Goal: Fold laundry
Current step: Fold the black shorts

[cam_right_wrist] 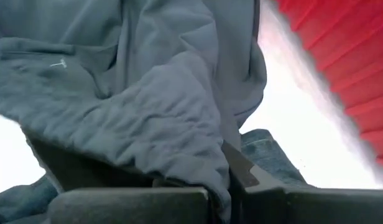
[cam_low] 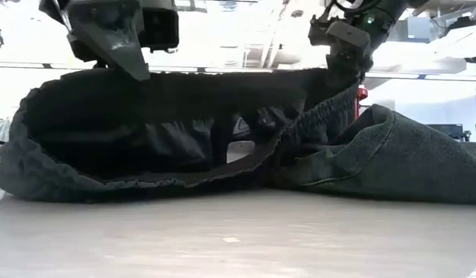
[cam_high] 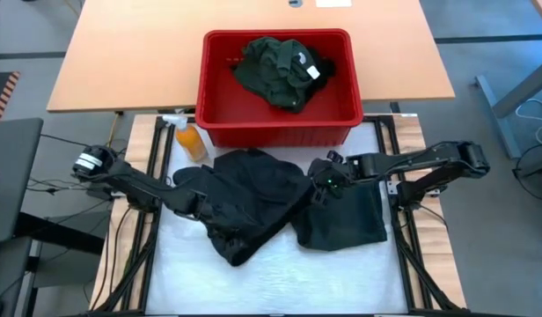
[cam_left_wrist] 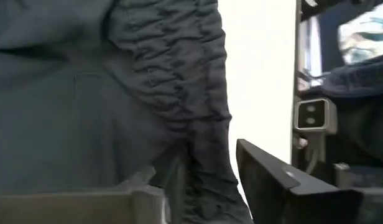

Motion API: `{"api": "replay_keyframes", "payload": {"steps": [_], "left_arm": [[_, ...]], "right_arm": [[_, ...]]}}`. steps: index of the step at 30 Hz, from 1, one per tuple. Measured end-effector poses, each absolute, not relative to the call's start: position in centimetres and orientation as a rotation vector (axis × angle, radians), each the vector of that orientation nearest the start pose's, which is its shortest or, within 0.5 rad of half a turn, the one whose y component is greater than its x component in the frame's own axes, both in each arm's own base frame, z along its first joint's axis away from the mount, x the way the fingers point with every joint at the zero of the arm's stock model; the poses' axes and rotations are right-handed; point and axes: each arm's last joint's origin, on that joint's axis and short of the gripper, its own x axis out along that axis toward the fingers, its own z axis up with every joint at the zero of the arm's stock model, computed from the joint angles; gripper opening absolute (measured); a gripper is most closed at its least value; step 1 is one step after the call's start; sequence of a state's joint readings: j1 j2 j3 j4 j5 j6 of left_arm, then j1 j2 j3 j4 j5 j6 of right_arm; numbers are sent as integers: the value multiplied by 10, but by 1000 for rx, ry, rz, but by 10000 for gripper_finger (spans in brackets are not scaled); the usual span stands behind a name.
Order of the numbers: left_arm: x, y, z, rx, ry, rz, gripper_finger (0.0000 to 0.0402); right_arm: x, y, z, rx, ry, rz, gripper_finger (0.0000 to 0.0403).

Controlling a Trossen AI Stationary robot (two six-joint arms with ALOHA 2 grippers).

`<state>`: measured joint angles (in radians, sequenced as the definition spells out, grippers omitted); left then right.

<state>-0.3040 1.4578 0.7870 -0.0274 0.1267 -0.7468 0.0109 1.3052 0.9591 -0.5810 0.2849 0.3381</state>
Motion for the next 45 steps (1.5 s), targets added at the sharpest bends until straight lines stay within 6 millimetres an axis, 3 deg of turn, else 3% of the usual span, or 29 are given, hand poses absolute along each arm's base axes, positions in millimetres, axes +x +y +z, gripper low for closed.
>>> {"api": "replay_keyframes", "payload": {"steps": [5,13,18,24,28,34,45], "left_arm": [[282,-104,218,-530,740,-146,159],[270,-114,234,-236,951,-181,165],[249,-132,221,25,1059,-224,165],[234,-152,215,228,1006,-229,165],[228,-158,201,255,972,-233,165],[222,-152,178,268,879,-69,165],[221,-159,149,302,831,-203,165]], "right_arm": [[258,-5,254,164,851,-385,28],[260,-5,256,229,819,-394,26],[262,-6,257,279,780,-412,30],[264,-6,259,369,738,-443,28],[264,-6,259,408,730,-459,27],[264,-6,259,471,712,-483,29],[264,-6,259,506,704,-497,29]]}}
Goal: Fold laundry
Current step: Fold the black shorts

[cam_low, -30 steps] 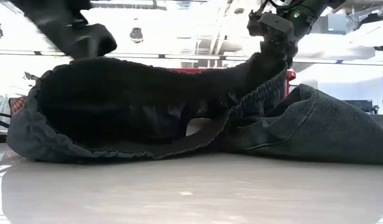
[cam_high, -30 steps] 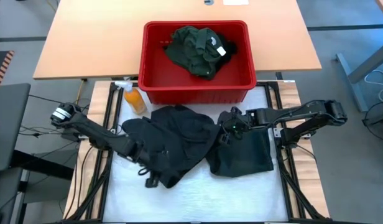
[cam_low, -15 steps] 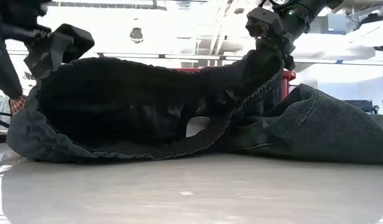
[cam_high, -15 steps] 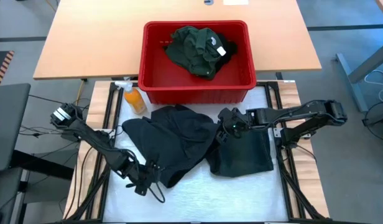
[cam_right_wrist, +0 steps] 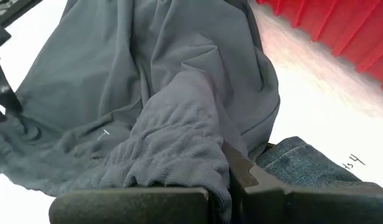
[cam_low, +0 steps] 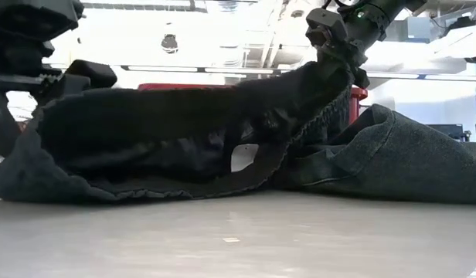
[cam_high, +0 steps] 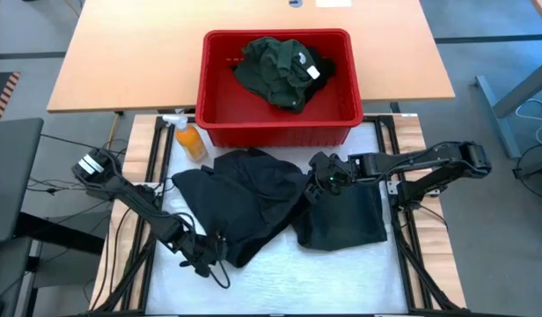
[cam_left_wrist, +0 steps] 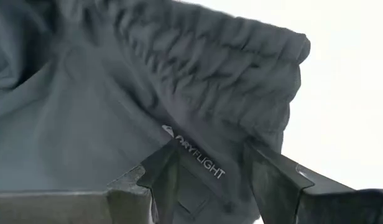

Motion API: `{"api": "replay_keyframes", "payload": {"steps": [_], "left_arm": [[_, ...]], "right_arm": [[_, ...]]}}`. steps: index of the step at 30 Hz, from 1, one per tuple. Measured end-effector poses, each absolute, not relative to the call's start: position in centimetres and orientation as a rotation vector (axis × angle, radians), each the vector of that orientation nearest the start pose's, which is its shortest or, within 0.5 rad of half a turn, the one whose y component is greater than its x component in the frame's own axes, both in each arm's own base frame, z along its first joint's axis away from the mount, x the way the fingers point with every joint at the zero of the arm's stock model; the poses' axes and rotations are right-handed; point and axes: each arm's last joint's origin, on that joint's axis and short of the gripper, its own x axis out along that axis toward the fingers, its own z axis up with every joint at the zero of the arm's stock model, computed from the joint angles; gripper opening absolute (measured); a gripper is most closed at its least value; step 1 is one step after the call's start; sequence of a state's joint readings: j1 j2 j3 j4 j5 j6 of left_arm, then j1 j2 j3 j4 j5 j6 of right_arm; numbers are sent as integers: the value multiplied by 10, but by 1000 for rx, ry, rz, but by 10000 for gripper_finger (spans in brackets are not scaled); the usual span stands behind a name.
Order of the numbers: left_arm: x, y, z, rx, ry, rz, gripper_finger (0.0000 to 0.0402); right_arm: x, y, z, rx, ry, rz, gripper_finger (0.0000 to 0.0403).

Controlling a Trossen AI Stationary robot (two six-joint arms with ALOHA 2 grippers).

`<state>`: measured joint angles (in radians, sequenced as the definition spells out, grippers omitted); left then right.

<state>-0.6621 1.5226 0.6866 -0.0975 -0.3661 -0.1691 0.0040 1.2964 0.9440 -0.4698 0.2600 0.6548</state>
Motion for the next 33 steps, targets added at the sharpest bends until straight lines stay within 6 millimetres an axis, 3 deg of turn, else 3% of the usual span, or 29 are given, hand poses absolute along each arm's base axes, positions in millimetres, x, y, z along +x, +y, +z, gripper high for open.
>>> {"api": "replay_keyframes", "payload": {"steps": [8,16,20,24,27,33], "left_arm": [[240,-176,132,250,824,-266,146],[238,-182,134,117,845,-244,11],[235,-186,134,71,852,-236,7],[232,-189,134,52,857,-243,1],[230,-191,134,52,863,-249,1],[224,-195,133,65,878,-254,0]], "right_arm": [[263,-5,258,510,740,-472,30],[250,10,248,409,949,-376,43],[250,8,248,429,943,-384,77],[248,1,253,584,976,-293,129],[243,2,263,726,976,-154,175],[219,10,290,853,884,-111,243]]}}
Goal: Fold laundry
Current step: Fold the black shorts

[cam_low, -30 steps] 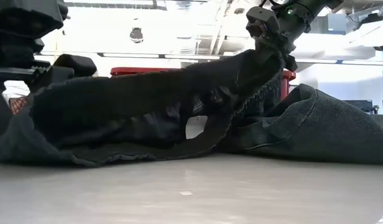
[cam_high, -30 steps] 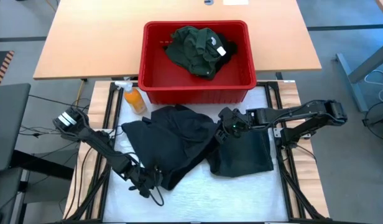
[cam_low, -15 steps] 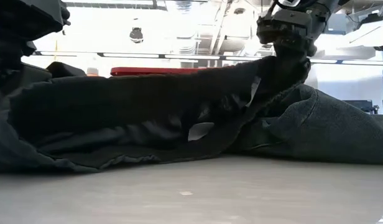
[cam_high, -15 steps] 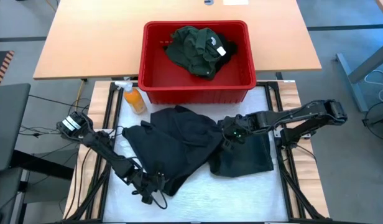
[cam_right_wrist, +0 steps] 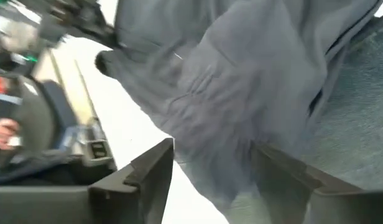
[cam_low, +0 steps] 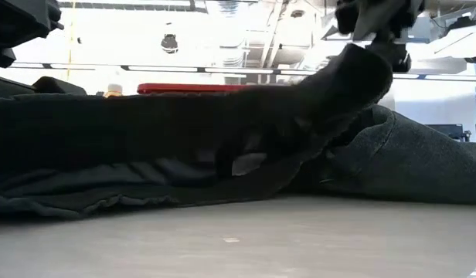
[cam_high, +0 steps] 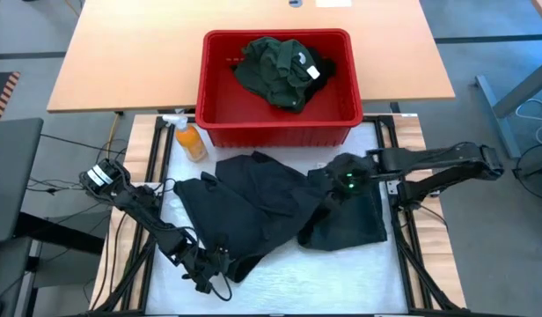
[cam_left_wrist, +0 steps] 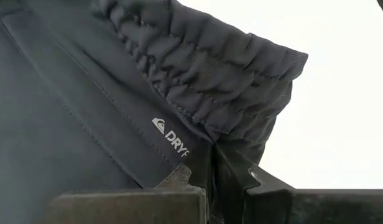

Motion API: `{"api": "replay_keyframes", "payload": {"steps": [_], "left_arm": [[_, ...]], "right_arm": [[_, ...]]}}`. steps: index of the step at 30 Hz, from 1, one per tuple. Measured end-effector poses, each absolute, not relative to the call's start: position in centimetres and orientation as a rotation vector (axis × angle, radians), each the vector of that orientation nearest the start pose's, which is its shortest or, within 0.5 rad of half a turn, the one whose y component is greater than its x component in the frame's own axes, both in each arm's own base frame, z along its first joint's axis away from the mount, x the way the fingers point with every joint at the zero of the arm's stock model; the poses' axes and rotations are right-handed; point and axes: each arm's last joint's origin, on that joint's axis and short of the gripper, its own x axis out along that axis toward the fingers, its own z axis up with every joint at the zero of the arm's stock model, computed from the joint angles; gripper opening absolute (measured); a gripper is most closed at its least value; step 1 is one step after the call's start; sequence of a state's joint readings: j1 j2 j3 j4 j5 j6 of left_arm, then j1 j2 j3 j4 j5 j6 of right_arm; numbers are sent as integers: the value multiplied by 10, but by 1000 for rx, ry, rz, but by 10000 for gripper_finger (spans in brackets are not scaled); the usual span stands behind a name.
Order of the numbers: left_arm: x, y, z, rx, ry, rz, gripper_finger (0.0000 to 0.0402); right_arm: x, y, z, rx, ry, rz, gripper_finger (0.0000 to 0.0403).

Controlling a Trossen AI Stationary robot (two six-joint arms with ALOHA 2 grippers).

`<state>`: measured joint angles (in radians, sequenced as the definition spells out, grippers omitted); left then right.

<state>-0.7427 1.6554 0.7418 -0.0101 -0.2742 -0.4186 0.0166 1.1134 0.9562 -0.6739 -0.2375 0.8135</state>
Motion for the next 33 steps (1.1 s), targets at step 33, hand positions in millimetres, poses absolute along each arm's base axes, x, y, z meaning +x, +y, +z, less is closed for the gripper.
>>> {"api": "replay_keyframes", "payload": {"steps": [33], "left_arm": [[204,-208,129,70,877,-203,0]], "right_arm": [[225,71,230,1378,793,-701,256]]}}
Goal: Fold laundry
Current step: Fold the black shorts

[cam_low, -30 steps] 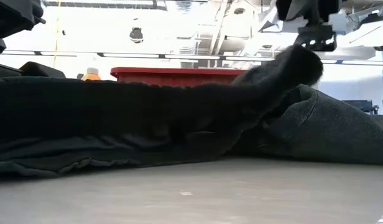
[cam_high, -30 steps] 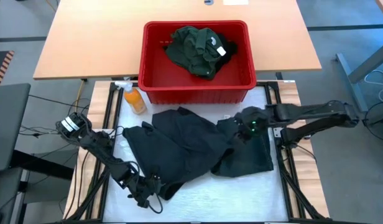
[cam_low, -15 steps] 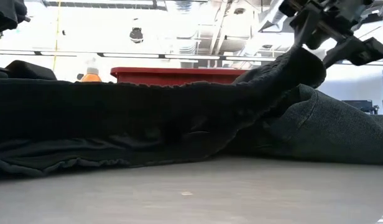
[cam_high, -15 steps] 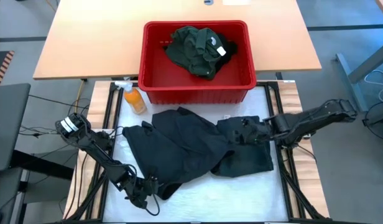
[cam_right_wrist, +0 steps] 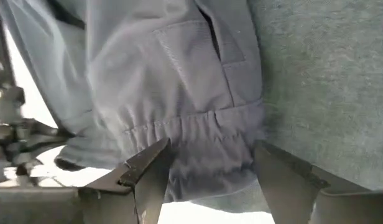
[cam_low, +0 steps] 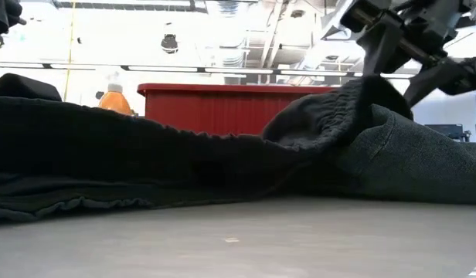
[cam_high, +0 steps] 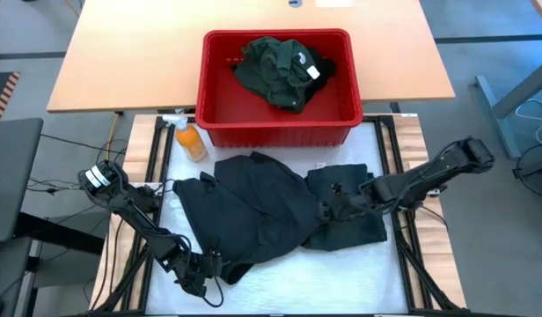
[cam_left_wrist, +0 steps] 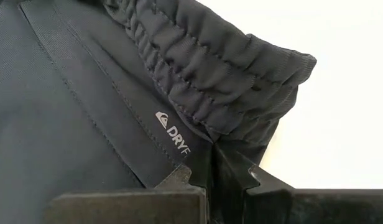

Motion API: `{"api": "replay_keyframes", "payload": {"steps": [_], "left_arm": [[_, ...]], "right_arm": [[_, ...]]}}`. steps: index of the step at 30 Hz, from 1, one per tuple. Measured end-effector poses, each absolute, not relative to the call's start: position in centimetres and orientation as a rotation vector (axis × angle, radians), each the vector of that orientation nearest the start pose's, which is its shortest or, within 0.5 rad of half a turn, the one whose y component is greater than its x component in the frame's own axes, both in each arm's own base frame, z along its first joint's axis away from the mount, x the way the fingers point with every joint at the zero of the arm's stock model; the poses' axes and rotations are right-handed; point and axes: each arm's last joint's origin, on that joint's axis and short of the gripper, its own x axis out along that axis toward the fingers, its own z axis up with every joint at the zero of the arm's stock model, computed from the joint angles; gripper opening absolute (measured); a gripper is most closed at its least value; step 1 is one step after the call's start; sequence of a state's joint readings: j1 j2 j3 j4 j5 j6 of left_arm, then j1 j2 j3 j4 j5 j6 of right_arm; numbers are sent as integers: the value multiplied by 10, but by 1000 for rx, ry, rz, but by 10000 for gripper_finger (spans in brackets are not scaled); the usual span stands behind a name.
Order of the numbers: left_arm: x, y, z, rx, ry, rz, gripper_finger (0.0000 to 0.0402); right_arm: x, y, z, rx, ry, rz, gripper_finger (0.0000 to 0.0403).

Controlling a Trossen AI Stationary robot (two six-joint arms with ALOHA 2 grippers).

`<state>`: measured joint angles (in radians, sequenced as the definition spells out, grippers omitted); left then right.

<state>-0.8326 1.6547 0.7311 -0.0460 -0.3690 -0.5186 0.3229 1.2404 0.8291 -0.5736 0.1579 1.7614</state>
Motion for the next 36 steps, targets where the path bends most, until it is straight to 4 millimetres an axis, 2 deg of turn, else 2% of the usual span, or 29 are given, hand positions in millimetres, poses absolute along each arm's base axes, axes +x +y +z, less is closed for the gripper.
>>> {"api": "replay_keyframes", "payload": {"steps": [3,6,9,12,14,18,24,30,36], "left_arm": [[204,-208,129,70,875,-200,0],[204,-208,129,69,876,-200,0],[204,-208,129,57,877,-196,0],[204,-209,129,20,880,-186,0],[203,-209,131,-8,881,-180,0],[197,-207,141,-53,901,-177,0],[185,-196,169,-68,893,-186,0],[177,-173,206,-39,760,-127,0],[166,-144,236,-78,690,-62,0]], "right_arm": [[230,74,220,1330,835,-727,253],[235,74,211,1269,859,-732,226],[240,74,211,1233,844,-687,156],[242,73,217,1182,796,-631,56],[242,69,225,1154,751,-573,23],[243,56,248,1122,637,-437,28],[249,34,273,1076,522,-206,24],[273,18,273,1020,455,-14,24],[312,9,268,925,485,125,24]]}}
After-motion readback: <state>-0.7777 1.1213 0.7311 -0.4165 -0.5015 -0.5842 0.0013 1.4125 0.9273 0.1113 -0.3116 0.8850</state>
